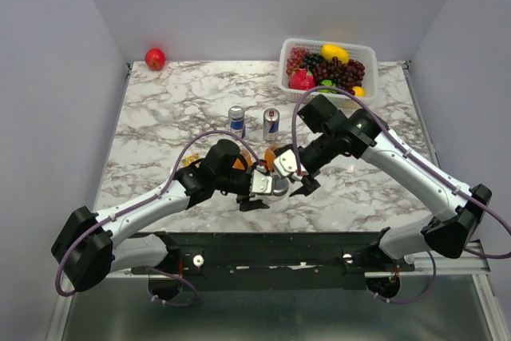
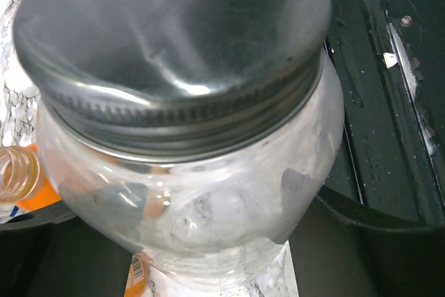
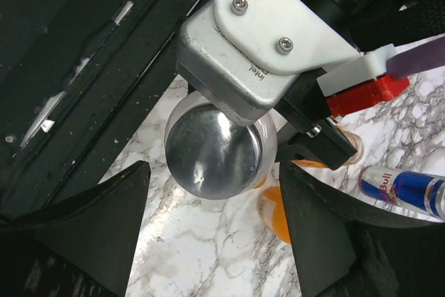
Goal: Screw on the bottle caps
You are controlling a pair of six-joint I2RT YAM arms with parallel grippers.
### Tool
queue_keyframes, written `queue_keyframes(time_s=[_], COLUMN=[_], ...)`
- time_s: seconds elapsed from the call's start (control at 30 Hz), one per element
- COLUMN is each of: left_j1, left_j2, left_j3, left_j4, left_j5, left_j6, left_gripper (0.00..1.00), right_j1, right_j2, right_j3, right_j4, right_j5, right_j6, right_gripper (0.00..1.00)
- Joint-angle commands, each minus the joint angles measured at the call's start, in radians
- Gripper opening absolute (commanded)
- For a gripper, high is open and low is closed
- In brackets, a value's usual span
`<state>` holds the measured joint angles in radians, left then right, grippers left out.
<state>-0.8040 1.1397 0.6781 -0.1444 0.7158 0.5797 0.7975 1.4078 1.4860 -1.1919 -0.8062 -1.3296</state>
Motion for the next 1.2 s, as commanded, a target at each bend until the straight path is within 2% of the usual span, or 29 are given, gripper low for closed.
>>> queue_keyframes(time_s=[0.0, 0.27, 0.37, 0.5, 0.67, 1.03, 1.13, 1.17], left_j1=[0.005, 0.006, 0.008, 0.006, 0.006, 0.006, 0.008, 0.009], left_j2=[0.011, 0.011, 0.006, -0.004, -0.024, -0.034, -0.049, -0.052], left_j3=[0.029, 0.021, 0.012, -0.011, -0.044, -0.071, -0.074, -0.081], left_j4=[0.022, 0.054, 0.086, 0.193, 0.304, 0.333, 0.321, 0.316], left_j5=[0.034, 0.025, 0.011, -0.03, -0.099, -0.13, -0.125, -0.121], left_j6=[0.002, -0.032, -0.073, -0.186, -0.311, -0.366, -0.366, -0.363], left_gripper=[0.0, 0.0, 0.0, 0.0, 0.0, 0.0, 0.0, 0.0], right_j1=[0.008, 0.008, 0.009, 0.008, 0.009, 0.009, 0.008, 0.006], right_j2=[0.031, 0.023, 0.01, -0.015, -0.029, -0.036, -0.047, -0.052], right_j3=[0.034, -0.007, -0.033, -0.072, -0.113, -0.127, -0.133, -0.144], right_j4=[-0.048, 0.061, 0.153, 0.314, 0.376, 0.387, 0.397, 0.411], right_j5=[-0.039, -0.019, 0.001, 0.056, 0.088, 0.108, 0.12, 0.127], right_j6=[-0.019, 0.087, 0.191, 0.425, 0.573, 0.619, 0.622, 0.638], right_gripper=[0.77, 0.58, 0.49, 0.37, 0.31, 0.29, 0.48, 0.59])
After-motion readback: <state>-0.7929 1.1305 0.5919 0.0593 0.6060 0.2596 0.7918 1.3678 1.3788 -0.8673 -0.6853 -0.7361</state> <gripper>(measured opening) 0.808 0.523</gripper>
